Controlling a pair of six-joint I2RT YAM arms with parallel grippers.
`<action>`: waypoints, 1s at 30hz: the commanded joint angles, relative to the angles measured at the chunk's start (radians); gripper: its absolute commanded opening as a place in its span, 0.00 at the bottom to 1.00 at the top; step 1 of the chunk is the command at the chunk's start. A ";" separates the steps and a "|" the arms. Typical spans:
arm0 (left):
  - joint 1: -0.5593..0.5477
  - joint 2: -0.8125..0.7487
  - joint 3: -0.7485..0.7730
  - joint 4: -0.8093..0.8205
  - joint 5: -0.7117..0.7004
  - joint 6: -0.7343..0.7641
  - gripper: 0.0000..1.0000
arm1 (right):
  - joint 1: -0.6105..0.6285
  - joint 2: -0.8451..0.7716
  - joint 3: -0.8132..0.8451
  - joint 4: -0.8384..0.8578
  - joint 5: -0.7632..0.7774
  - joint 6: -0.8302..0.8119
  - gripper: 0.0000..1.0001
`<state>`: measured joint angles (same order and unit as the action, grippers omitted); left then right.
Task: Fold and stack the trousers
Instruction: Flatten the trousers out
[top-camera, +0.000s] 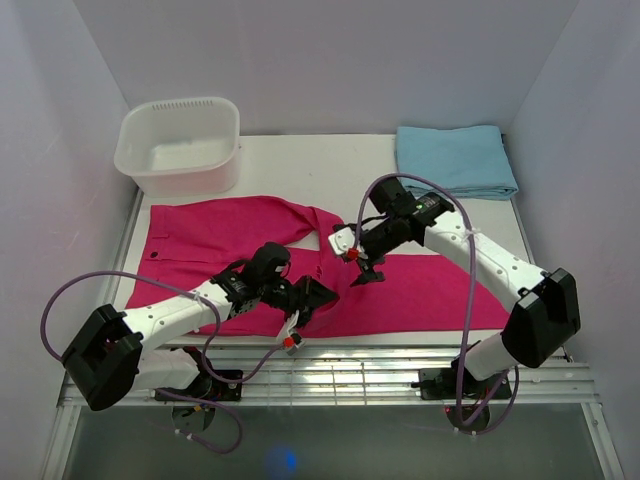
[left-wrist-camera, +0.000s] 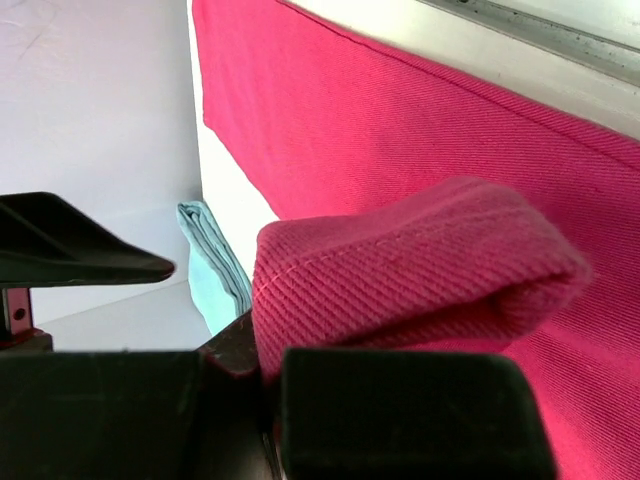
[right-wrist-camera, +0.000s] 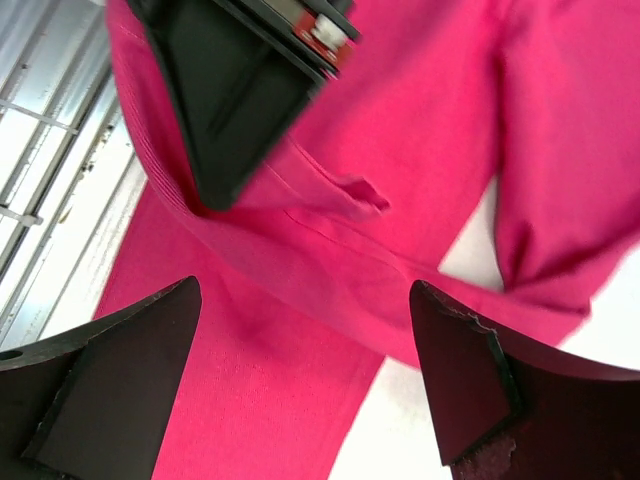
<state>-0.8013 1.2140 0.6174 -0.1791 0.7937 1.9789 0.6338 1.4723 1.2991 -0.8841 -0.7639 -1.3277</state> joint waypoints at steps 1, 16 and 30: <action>-0.003 -0.025 -0.011 -0.008 0.076 0.653 0.01 | 0.062 0.034 -0.004 0.000 0.008 -0.038 0.90; -0.004 -0.057 -0.068 -0.017 0.122 0.693 0.03 | 0.196 0.157 0.037 0.099 0.133 -0.165 0.85; -0.004 -0.051 -0.068 -0.017 0.111 0.693 0.04 | 0.267 0.207 0.066 0.057 0.184 -0.205 0.52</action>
<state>-0.8013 1.1854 0.5560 -0.1825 0.8387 1.9820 0.8814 1.6711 1.3445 -0.8391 -0.5964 -1.4883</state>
